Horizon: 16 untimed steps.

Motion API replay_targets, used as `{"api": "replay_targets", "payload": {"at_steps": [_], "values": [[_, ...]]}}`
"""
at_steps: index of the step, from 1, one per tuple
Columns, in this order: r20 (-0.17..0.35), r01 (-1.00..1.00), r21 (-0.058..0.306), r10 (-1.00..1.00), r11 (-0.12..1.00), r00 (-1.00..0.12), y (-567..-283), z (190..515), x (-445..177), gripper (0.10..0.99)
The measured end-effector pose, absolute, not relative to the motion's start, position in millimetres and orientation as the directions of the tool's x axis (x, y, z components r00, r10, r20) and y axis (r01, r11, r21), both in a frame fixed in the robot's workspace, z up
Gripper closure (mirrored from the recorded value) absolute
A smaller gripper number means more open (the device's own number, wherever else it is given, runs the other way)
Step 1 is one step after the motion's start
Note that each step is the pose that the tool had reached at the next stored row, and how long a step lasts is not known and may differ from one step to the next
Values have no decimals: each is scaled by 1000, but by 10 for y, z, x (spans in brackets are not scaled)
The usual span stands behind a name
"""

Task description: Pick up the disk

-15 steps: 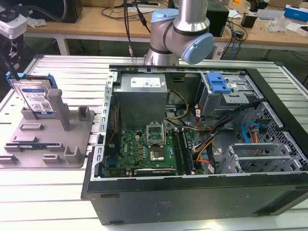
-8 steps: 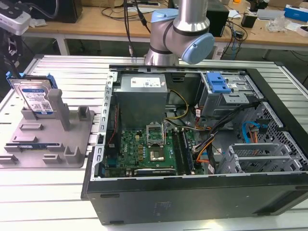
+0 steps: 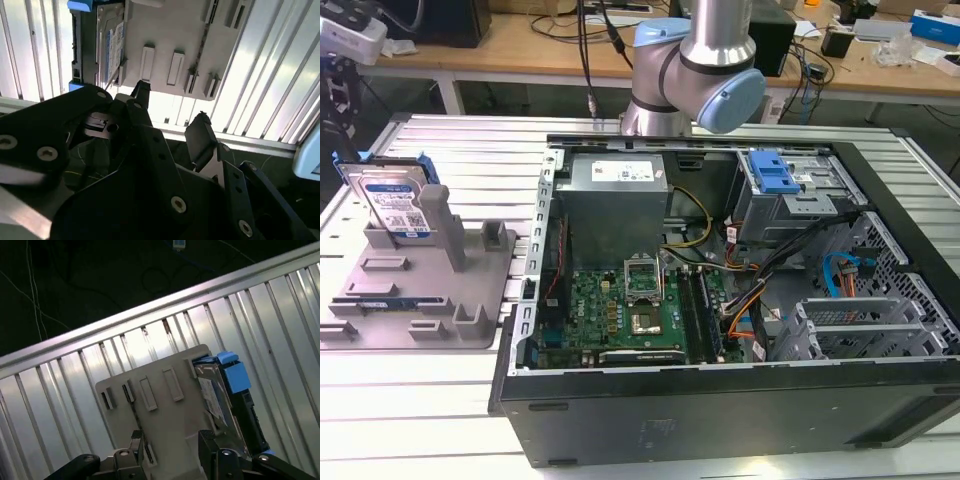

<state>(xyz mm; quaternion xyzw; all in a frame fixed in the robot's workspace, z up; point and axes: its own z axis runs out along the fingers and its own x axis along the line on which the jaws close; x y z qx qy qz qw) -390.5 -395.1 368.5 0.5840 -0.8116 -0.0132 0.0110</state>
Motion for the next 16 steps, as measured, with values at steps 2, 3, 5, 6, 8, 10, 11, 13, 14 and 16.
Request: {"api": "replay_targets", "payload": {"at_steps": [2,3,5,6,8,10,11,13,14,16], "values": [[2,-962,32,-963,270,-270,-3951,3685,-3905,529],[2,-970,31,-971,241,-241,-3951,3684,-3905,529],[1,-978,29,-978,207,-207,-3951,3683,-3904,529],[1,-981,28,-982,189,-190,-3951,3682,-3904,529],[1,-989,26,-989,146,-146,-3950,3681,-3904,529],[1,-993,23,-993,114,-114,-3951,3679,-3904,529],[1,-996,21,-997,83,-83,-3951,3677,-3904,529],[3,-998,21,-998,61,-61,-3951,3676,-3904,529],[3,-998,21,-998,60,-60,-3951,3677,-3904,529],[3,-998,21,-998,59,-59,-3950,3676,-3904,529]]}}
